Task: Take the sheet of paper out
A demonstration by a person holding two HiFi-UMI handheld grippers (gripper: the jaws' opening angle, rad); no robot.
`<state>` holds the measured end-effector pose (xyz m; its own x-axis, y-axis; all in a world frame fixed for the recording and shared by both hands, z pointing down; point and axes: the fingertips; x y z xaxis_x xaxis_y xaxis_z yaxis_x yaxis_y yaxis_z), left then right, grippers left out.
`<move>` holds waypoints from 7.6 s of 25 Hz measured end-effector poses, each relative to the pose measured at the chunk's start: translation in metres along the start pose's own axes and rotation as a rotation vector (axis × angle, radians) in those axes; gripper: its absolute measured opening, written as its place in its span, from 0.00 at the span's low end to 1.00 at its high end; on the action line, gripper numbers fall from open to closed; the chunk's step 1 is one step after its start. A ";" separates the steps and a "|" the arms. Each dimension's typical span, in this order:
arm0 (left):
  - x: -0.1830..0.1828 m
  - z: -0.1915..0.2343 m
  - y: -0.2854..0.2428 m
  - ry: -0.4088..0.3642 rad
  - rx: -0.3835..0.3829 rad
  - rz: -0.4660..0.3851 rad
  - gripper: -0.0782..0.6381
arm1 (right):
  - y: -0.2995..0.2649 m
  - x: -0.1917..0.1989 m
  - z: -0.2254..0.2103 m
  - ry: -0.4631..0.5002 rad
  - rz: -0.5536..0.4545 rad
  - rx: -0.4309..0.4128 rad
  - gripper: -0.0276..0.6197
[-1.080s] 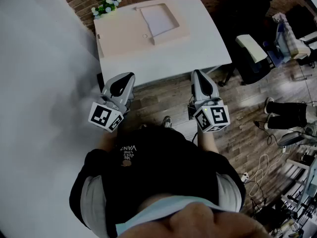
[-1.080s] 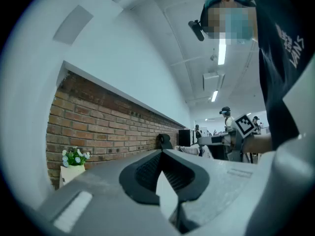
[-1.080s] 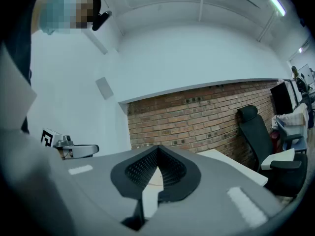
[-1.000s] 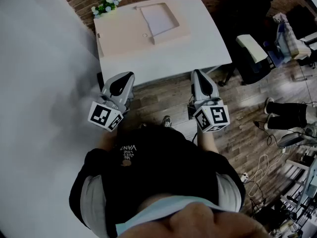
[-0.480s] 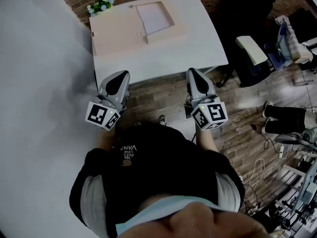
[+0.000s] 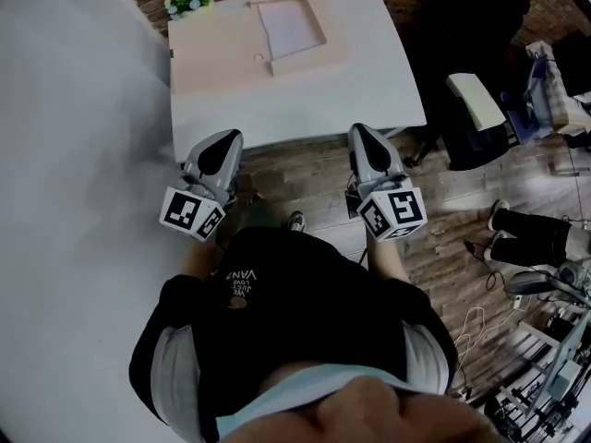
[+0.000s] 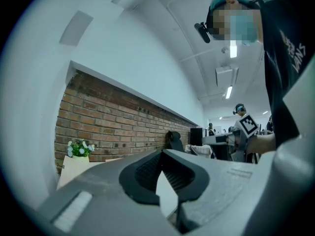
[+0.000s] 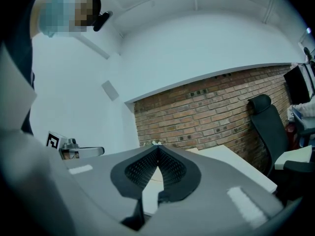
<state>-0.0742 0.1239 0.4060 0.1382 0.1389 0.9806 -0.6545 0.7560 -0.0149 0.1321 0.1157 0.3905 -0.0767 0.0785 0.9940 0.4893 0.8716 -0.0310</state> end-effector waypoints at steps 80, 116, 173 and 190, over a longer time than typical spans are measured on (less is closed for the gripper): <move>-0.007 0.221 -0.208 0.071 -0.035 0.045 0.11 | -0.232 -0.022 -0.128 0.019 0.009 0.049 0.04; 0.163 0.259 -0.292 0.591 -0.034 0.558 0.39 | -0.256 0.003 -0.176 -0.024 0.062 0.082 0.04; 0.218 0.250 -0.314 1.304 -0.014 0.652 0.14 | -0.264 0.012 -0.192 -0.076 0.055 0.072 0.04; 0.211 0.260 -0.296 1.151 -0.021 0.701 0.11 | -0.265 0.010 -0.182 -0.073 0.052 0.047 0.04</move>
<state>-0.0448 -0.2366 0.6682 0.3289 0.9433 0.0457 -0.8339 0.3128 -0.4547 0.1597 -0.2027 0.4278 -0.1163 0.1575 0.9806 0.4530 0.8871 -0.0888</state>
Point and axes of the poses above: the fingertips, and each gripper's own axes: y backward along the fingers, z to its left, x out of its underside, and after that the axes turned 7 degrees about y, right-handed
